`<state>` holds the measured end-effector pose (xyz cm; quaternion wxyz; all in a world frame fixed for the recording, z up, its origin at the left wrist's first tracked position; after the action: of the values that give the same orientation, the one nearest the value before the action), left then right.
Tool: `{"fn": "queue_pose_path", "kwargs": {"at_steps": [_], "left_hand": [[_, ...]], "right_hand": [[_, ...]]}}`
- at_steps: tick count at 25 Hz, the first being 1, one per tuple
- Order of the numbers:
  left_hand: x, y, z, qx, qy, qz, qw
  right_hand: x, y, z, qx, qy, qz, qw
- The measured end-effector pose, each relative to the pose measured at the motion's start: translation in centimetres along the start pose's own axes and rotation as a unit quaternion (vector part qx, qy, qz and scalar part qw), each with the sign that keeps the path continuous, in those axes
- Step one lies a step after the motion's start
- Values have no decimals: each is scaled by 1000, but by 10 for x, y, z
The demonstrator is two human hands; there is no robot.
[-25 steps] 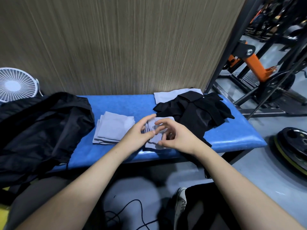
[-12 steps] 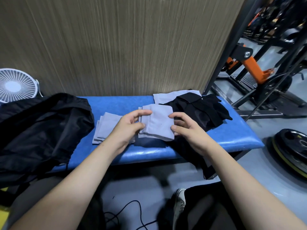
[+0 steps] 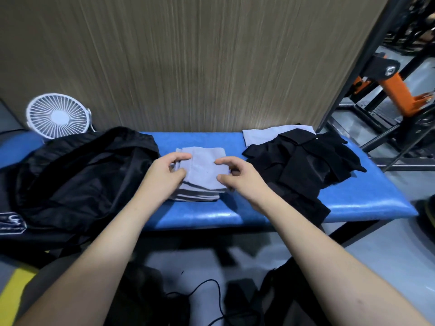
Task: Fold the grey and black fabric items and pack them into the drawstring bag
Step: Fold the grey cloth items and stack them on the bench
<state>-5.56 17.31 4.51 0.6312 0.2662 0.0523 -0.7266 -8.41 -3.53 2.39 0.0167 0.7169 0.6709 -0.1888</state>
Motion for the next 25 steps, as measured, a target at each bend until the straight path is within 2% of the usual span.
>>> {"fn": "queue_pose_path", "kwargs": {"at_steps": [4, 10, 18, 25], "left_hand": [[-5, -5, -27, 17, 164, -46, 985], [-5, -9, -34, 19, 182, -85, 979], [-39, -17, -46, -14, 208, -47, 977], [-62, -25, -60, -6, 231, 1, 973]], "right_hand": [[21, 14, 6, -23, -162, 16, 986], [28, 23, 9, 2, -141, 1, 990], [76, 37, 0, -2, -145, -16, 989], [109, 33, -11, -31, -154, -27, 987]]}}
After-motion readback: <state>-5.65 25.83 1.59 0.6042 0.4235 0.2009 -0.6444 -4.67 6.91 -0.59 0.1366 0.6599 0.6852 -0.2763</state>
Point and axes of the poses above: each hand's wrist, its own y-axis towards the middle knuckle, its own x-axis out of the palm, z = x × y, the point moved 3 cm from there along y, towards the middle knuckle, and after that the axes turned 12 degrees about x, right-handed, at the moved point
